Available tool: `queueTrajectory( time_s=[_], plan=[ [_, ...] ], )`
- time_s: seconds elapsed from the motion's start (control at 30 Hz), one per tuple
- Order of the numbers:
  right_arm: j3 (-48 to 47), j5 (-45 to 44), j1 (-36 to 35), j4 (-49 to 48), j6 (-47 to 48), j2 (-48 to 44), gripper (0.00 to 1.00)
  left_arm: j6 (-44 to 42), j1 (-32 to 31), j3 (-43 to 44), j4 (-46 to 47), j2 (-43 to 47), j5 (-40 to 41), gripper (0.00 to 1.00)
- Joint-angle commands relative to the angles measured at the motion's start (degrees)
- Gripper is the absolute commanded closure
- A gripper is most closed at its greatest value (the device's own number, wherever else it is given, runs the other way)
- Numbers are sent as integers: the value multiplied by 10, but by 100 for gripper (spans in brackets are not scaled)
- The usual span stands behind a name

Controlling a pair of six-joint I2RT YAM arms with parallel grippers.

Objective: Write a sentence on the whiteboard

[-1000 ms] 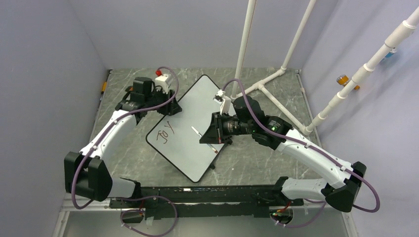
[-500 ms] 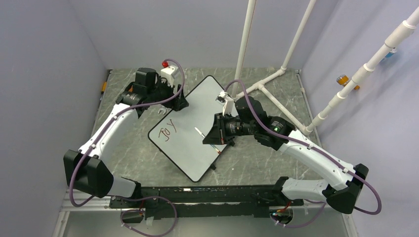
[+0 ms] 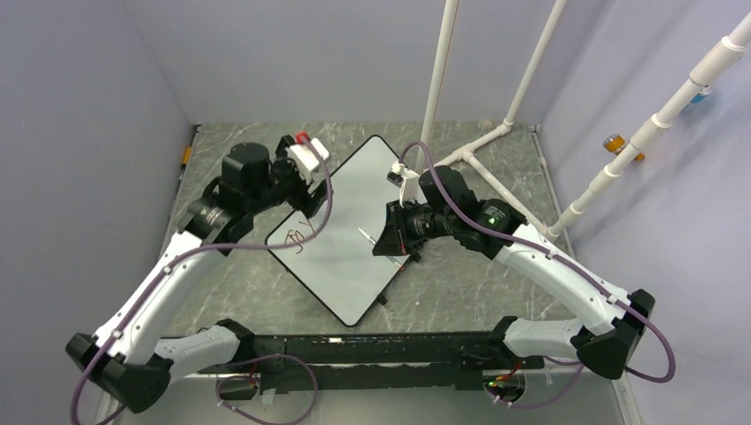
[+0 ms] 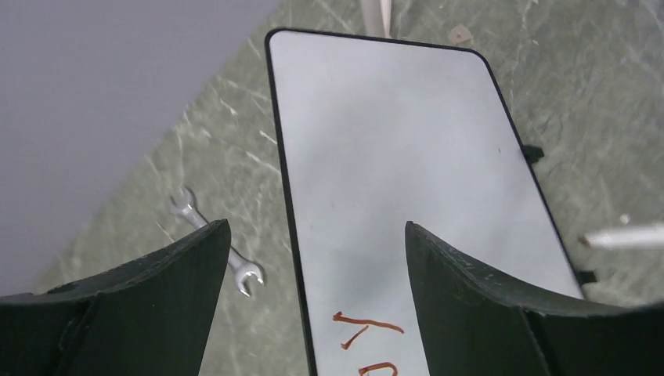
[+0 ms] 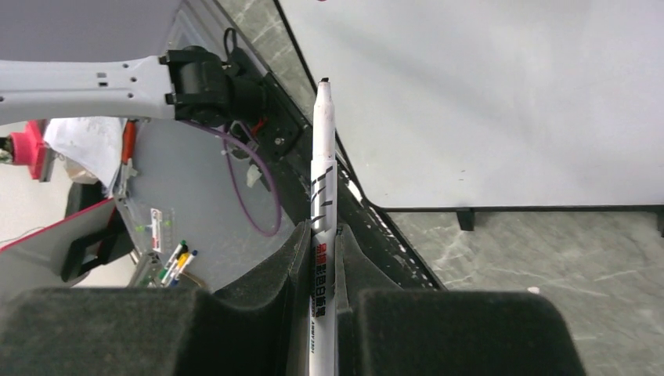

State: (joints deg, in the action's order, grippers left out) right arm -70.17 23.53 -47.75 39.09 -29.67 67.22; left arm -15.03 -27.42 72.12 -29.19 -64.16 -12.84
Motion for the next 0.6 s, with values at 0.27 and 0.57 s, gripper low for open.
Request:
queueTrajectory(
  time_s=[0.27,0.57],
  plan=[
    [-111,12,23,79,100,68,100,-314,-208,-132,37,117,85,15],
    [-138,28,24,91,109,96,100,-392,-343,-125,63,73,234,19]
  ],
)
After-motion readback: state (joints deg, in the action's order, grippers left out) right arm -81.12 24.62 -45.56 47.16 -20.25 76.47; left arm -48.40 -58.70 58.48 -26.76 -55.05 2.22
